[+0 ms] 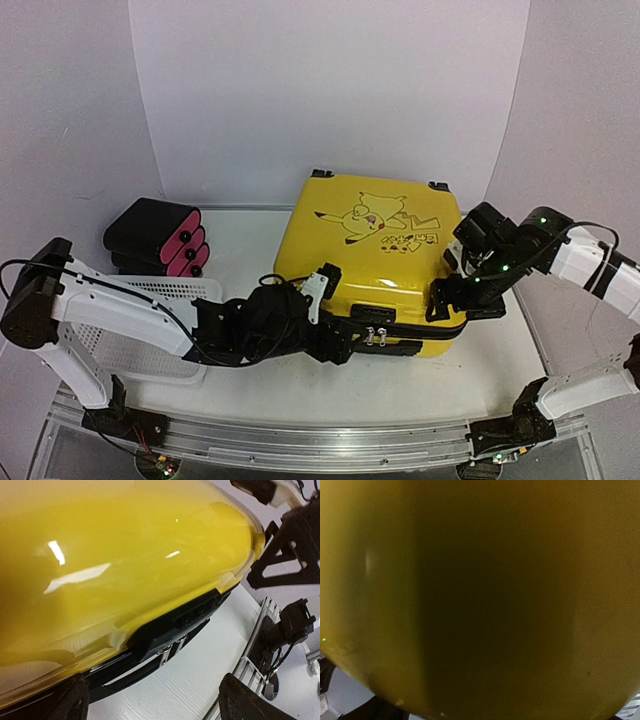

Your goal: Open, take out, and arrange the luggage

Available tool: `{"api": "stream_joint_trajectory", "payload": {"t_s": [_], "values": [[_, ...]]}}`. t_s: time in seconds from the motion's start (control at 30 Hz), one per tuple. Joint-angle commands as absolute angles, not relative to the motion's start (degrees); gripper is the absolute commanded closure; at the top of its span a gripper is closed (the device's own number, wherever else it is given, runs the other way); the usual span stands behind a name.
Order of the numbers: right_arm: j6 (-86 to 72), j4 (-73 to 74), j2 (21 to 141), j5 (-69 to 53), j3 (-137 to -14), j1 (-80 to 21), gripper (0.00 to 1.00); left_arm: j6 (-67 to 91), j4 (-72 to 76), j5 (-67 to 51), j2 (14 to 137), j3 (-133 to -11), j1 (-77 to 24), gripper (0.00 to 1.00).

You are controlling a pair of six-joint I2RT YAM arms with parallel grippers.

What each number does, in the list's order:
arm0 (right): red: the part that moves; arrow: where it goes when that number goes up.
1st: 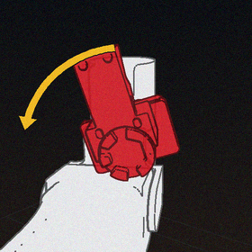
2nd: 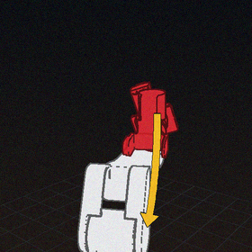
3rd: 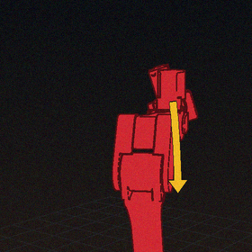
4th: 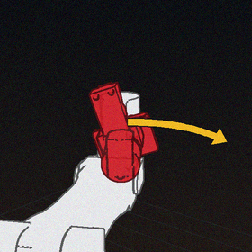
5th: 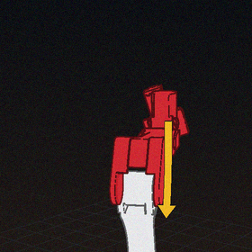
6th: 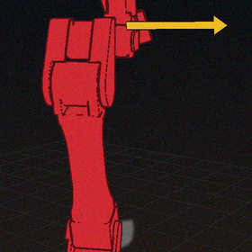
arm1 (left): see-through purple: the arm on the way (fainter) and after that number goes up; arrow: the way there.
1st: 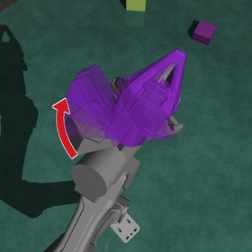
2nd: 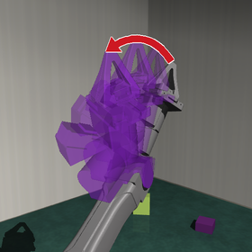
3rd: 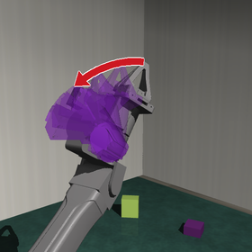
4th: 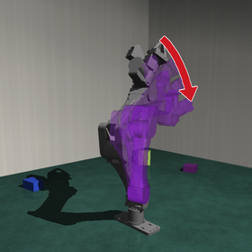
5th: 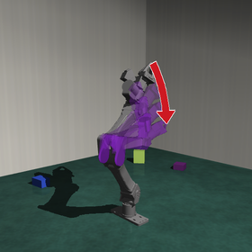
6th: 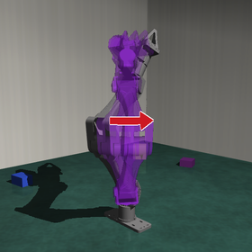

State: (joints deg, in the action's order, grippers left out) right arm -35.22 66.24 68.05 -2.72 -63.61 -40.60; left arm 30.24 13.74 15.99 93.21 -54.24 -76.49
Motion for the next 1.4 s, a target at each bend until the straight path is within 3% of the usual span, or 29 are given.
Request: {"api": "stream_joint_trajectory", "payload": {"t_s": [0.0, 0.2, 0.43, 0.67, 0.83, 1.07, 1.23, 1.37], "values": [[-31.7, 61.06, 69.51, 11.55, -68.33, -40.81, 0.02, 32.33, 8.81, 15.57, 88.34, -55.85, -70.74, 0.09], [-23.86, 56.99, 78.68, 15.83, -74.77, -40.69, 0.02, 30.05, 2.75, 14.62, 86.87, -57.68, -66.0, 0.02], [-22.12, 61.01, 87.95, 13.34, -85.07, -41.25, 0.07, 26.02, -5.24, 11.05, 87.91, -62.49, -61.34, 0.02], [-28.24, 63.8, 92.85, 18.54, -88.51, -53.92, 0.08, 26.08, -11.34, 9.31, 85.72, -62.64, -60.38, 0.02], [-35.92, 59.59, 92.96, 20.66, -85.66, -58.56, 0.19, 27.12, -17.11, 8.74, 83.83, -63.62, -60.38, 0.05], [-35.61, 55.49, 93.77, 21.89, -82.78, -61.42, 0.19, 27.4, -21.38, 9.62, 77.94, -62.56, -60.27, 0.04], [-30.3, 38.05, 89.17, 20.67, -72.75, -61.86, 0.33, 24.63, -29.16, 11.9, 75.43, -68.51, -58.92, 0.02], [-24.16, 25.22, 88.05, 27.4, -67.79, -65.88, 0.35, 24.22, -30.07, 12.83, 73.41, -71.06, -56.82, 0.01]]}}
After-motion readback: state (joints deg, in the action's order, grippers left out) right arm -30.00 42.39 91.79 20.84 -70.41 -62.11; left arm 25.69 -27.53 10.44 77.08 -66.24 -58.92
